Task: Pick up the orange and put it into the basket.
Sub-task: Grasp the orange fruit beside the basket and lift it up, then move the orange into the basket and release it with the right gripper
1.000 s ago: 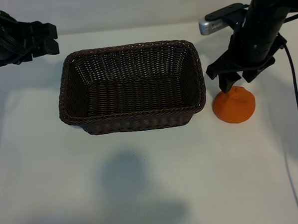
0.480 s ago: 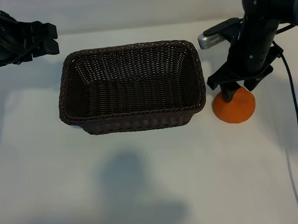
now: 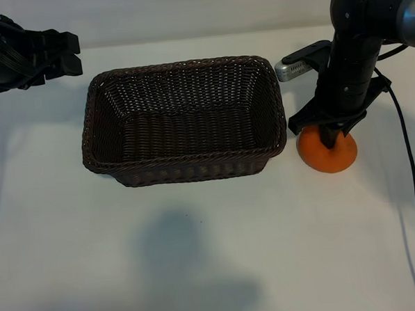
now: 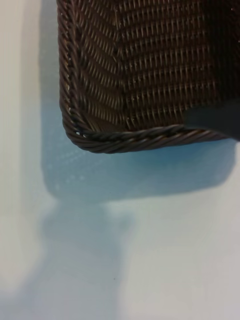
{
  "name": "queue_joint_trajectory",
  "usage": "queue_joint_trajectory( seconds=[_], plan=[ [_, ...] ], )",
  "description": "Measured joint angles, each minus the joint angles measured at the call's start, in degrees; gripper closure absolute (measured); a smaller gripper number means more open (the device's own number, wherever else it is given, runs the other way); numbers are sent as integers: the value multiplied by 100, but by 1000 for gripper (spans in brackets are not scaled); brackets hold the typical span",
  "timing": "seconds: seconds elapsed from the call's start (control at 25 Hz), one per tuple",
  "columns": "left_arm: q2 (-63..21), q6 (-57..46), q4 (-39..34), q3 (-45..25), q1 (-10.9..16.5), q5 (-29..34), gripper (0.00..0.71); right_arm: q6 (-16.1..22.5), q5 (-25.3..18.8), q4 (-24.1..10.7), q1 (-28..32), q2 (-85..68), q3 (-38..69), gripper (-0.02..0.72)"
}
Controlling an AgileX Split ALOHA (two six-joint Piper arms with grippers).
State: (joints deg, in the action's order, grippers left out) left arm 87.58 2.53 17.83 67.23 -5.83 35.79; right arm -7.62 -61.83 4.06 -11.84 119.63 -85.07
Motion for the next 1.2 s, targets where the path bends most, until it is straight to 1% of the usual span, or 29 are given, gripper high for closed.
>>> queue_joint_trajectory(
  seconds=[0.04, 0.36, 0.52, 0.72, 0.84, 0.92, 0.96, 1.04, 1.08, 1.12, 1.2],
  plan=[
    [0, 0, 0, 0, 0, 0, 114, 0, -22, 0, 0, 0, 0, 609],
    [0, 0, 0, 0, 0, 0, 114, 0, -185, -23, 0, -158, -10, 609],
    [0, 0, 6, 0, 0, 0, 114, 0, -407, -117, 0, -613, -108, 610],
    [0, 0, 6, 0, 0, 0, 114, 5, -521, -123, 0, -1355, -495, 612],
    [0, 0, 6, 0, 0, 5, 116, 5, -570, 98, 1, -1730, -866, 612],
    [0, 0, 11, 0, 0, 5, 116, -40, -587, 385, 1, -1866, -1084, 612],
    [0, 7, 11, 0, 0, 5, 116, -87, -594, 585, 1, -1892, -1193, 612],
    [0, 18, 11, 0, 0, 5, 117, -295, -594, 978, -42, -1904, -1325, 612],
    [0, 13, 11, 0, 0, 5, 117, -396, -572, 1093, -87, -1904, -1341, 612],
    [0, 13, 11, 0, 0, 5, 117, -524, -542, 1193, -184, -1898, -1348, 612],
    [0, 13, 11, 0, 0, 5, 117, -631, -454, 1271, -388, -1869, -1360, 612]
  ],
)
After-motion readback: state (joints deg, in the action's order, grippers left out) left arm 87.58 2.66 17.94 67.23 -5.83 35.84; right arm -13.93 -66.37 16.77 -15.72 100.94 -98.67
